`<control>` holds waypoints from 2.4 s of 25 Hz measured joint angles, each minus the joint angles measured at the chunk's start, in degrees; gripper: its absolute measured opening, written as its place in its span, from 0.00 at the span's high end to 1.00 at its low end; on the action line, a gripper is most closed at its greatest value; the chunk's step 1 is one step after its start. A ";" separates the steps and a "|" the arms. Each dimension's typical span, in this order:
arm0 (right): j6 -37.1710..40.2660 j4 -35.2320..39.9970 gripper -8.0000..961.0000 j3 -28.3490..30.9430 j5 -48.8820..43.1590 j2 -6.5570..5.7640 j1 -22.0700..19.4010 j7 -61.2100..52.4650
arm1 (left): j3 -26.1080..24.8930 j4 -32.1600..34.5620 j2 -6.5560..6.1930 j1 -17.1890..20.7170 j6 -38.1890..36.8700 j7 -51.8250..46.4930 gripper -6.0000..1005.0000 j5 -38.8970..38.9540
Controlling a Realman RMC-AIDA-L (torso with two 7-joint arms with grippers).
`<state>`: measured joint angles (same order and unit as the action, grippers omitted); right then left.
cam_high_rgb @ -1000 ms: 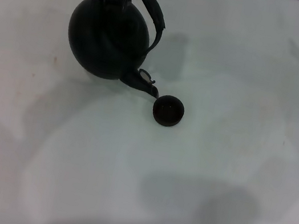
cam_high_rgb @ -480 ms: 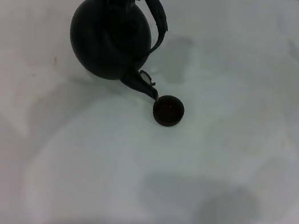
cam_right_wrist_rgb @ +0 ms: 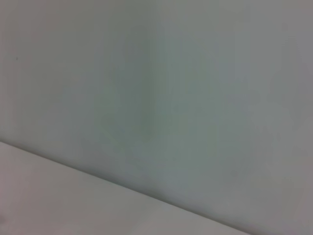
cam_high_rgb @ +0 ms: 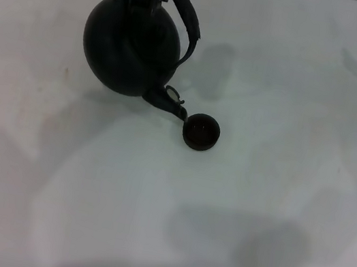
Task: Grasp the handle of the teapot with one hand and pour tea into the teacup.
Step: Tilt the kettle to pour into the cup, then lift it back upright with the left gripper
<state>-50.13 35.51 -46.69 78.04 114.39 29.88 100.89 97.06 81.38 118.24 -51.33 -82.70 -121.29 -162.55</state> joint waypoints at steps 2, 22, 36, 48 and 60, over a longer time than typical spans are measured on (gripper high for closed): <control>-0.08 0.00 0.11 -0.04 0.00 0.07 -0.01 0.01 | 0.16 -0.74 -0.21 -0.63 -0.13 0.01 0.85 -0.03; -0.17 0.00 0.11 -0.06 0.00 0.31 0.53 0.10 | 0.94 -8.02 -2.14 -6.87 1.69 -0.20 0.85 -0.13; -0.04 0.00 0.11 -0.06 0.09 0.31 0.54 0.25 | 3.01 -8.86 -1.91 -8.35 2.10 -0.42 0.84 -0.04; -0.26 -0.01 0.11 -0.06 0.15 0.31 0.33 0.72 | 4.19 -9.47 -1.53 -9.54 3.50 -0.11 0.85 -0.05; -0.02 -0.39 0.11 -0.06 0.83 0.31 0.58 1.16 | 7.81 -11.36 -1.52 -10.35 6.07 -0.07 0.85 -0.05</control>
<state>-50.15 35.12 -46.76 78.87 114.69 30.46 102.05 104.87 70.03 116.72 -61.68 -76.63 -121.36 -162.60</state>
